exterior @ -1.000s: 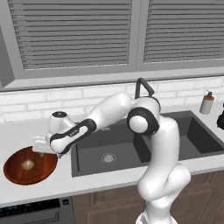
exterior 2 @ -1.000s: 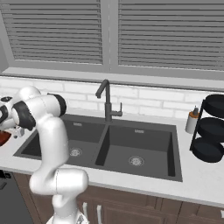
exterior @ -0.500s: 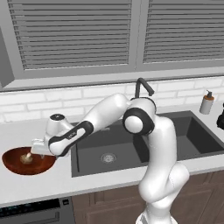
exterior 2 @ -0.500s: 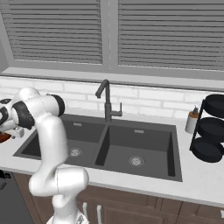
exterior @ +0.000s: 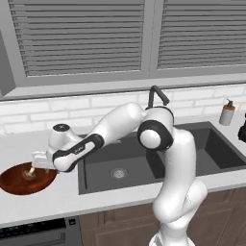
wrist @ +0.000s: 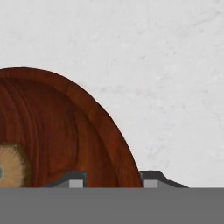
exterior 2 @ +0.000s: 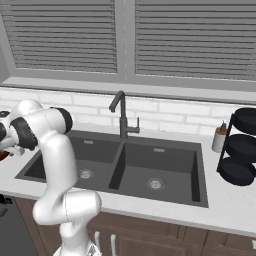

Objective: Pick the mushroom from the sink and place it in the bowl. Then pick the bowl and place it in the microwave. Then close the microwave door and press the start button.

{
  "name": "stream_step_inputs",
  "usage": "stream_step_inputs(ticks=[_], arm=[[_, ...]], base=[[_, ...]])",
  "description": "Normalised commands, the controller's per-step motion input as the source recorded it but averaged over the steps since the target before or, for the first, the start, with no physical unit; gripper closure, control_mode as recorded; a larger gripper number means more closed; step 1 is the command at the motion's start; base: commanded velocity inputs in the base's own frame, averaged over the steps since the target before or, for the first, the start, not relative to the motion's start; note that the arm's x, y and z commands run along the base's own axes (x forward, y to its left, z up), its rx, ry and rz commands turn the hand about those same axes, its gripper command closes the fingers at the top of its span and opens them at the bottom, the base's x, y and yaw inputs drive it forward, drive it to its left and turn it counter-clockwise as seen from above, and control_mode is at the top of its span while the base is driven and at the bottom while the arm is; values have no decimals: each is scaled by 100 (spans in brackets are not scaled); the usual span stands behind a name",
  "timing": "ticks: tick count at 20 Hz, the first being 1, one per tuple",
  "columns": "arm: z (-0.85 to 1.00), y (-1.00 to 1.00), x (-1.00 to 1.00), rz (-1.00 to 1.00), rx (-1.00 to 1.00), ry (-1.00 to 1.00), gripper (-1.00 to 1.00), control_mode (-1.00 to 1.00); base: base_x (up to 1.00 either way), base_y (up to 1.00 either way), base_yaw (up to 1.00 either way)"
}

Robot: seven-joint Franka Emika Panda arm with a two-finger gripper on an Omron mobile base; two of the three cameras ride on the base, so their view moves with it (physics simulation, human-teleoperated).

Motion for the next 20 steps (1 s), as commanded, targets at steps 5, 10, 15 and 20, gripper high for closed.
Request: stream_step_inputs(ticks=[5,10,15,20], arm=[[0,3,-2,-3,1,-6,100,-100],[-2,1,-19,-6,1,-45,100,-100],[0,-7,-18,-13,10,-27,100,-100],[6,-21,0,-21,34,-6,100,-100]], base=[[0,0,0],[0,0,0],[0,0,0],[0,0,0]])
